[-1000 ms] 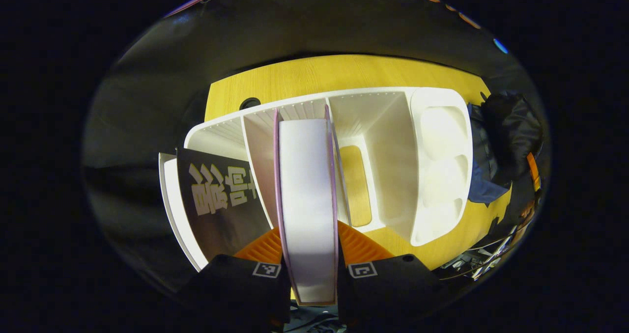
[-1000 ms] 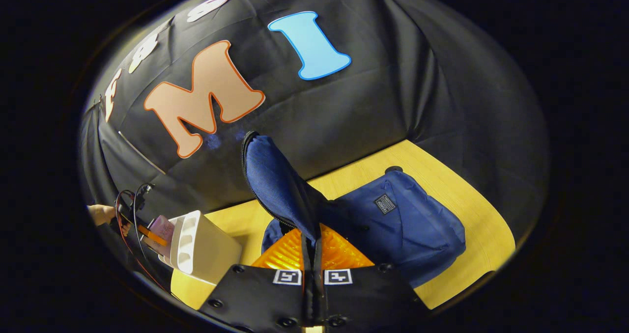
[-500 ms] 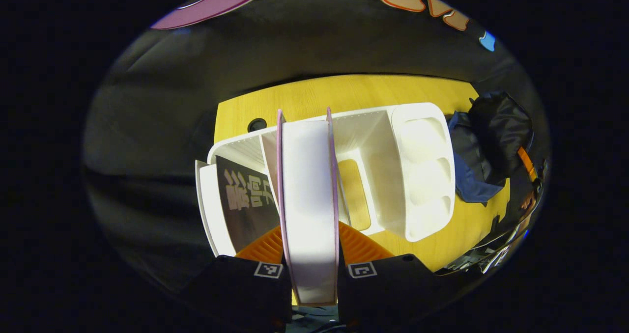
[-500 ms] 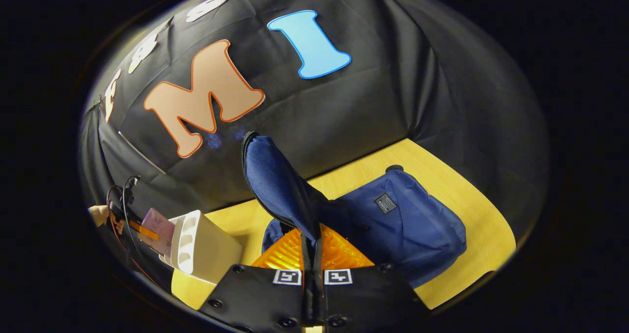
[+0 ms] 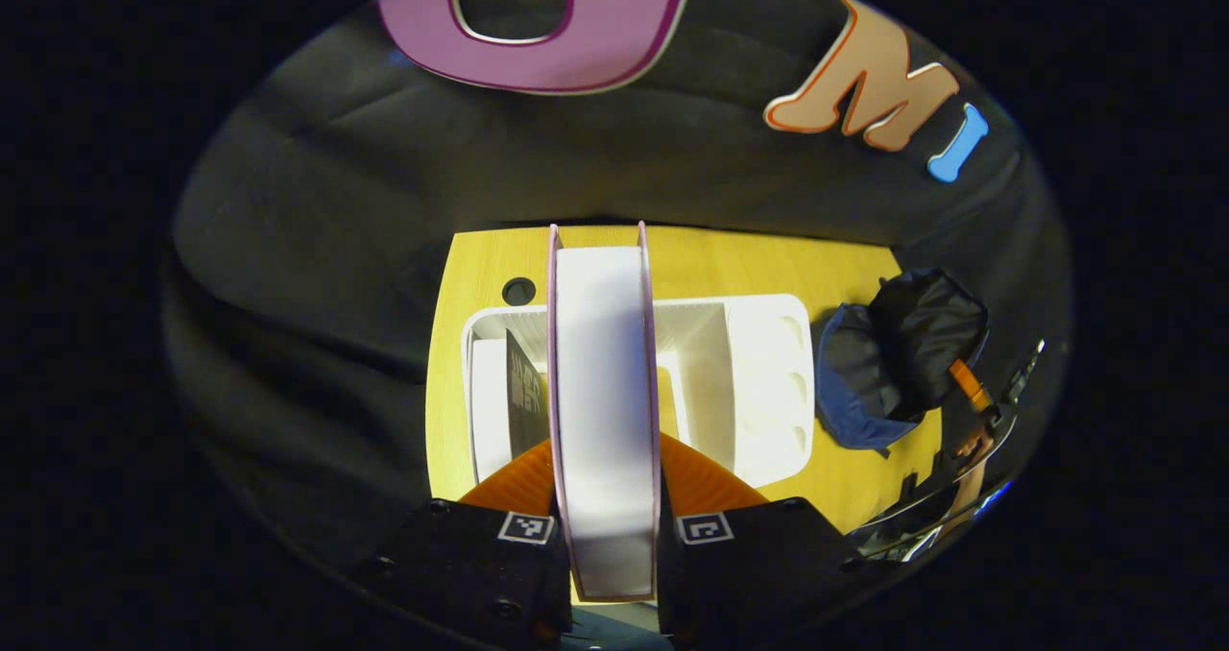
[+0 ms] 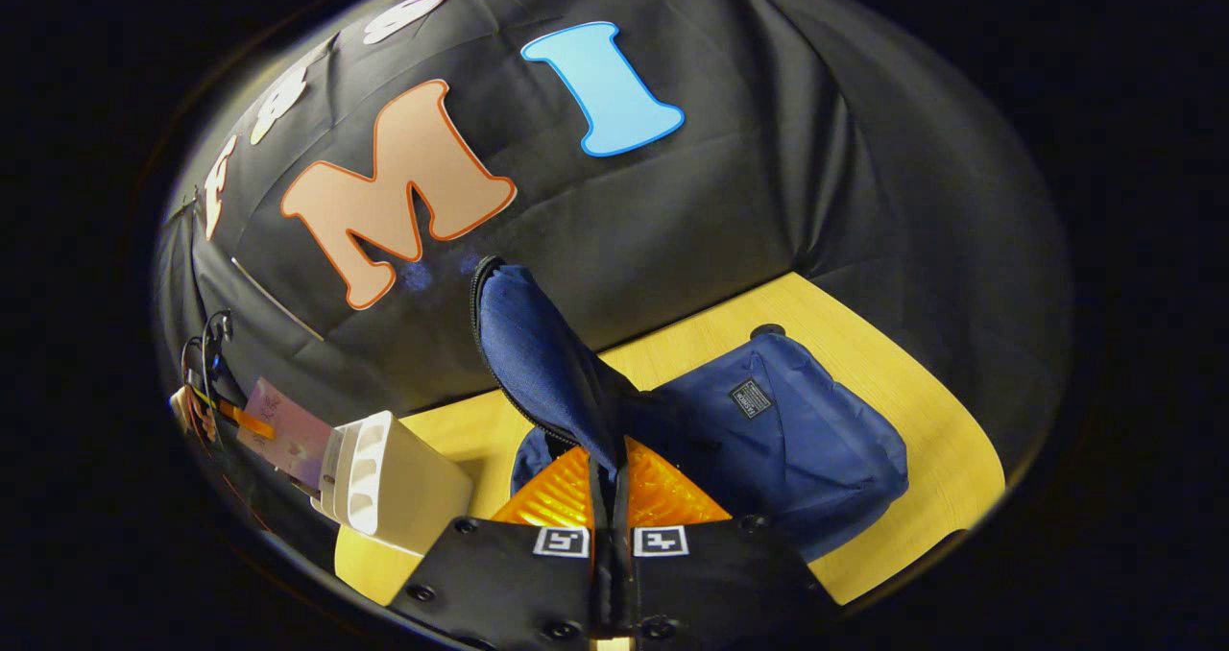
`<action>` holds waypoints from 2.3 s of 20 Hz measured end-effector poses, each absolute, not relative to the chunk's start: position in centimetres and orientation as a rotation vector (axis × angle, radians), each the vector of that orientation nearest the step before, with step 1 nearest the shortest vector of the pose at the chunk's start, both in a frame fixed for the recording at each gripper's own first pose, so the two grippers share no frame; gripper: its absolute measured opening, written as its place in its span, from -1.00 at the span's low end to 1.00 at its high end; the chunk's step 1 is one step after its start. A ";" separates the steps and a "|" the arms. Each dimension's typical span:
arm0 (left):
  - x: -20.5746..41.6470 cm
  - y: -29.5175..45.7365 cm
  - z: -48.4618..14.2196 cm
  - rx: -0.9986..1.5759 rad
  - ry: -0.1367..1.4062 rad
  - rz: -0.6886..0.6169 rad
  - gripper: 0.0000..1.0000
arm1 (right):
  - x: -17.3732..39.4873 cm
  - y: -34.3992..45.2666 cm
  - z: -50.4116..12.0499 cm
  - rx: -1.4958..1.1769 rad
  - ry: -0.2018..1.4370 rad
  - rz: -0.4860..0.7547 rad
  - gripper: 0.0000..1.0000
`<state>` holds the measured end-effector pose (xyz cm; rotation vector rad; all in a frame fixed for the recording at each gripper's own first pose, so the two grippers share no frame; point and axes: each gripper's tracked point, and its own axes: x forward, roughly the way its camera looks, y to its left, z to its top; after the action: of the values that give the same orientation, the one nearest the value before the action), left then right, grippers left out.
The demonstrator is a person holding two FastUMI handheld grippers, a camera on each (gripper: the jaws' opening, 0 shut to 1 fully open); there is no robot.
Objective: Open the schoolbag, grab two books from the bookshelf and put them into the schoolbag.
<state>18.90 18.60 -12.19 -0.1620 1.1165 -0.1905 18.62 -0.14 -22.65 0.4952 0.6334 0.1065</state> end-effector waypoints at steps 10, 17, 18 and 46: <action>17.4 20.5 -6.9 -0.417 0.957 -0.194 -0.39 | 18.5 -0.5 -22.3 0.495 0.628 0.096 -0.94; 15.9 17.0 -5.4 -0.681 0.888 -0.302 -0.39 | 18.5 -0.5 -22.3 0.503 0.635 0.089 -0.94; 15.9 16.6 -5.3 -0.719 0.874 -0.313 -0.39 | 18.4 -0.6 -22.3 0.504 0.635 0.087 -0.94; 18.5 -10.2 -13.1 -0.976 0.987 -0.653 -0.39 | 18.8 0.3 -22.3 0.489 0.625 0.073 -0.98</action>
<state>18.50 -10.17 -13.11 -0.9764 0.9866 -0.6530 18.83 0.26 -22.32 0.4891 0.6254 0.0729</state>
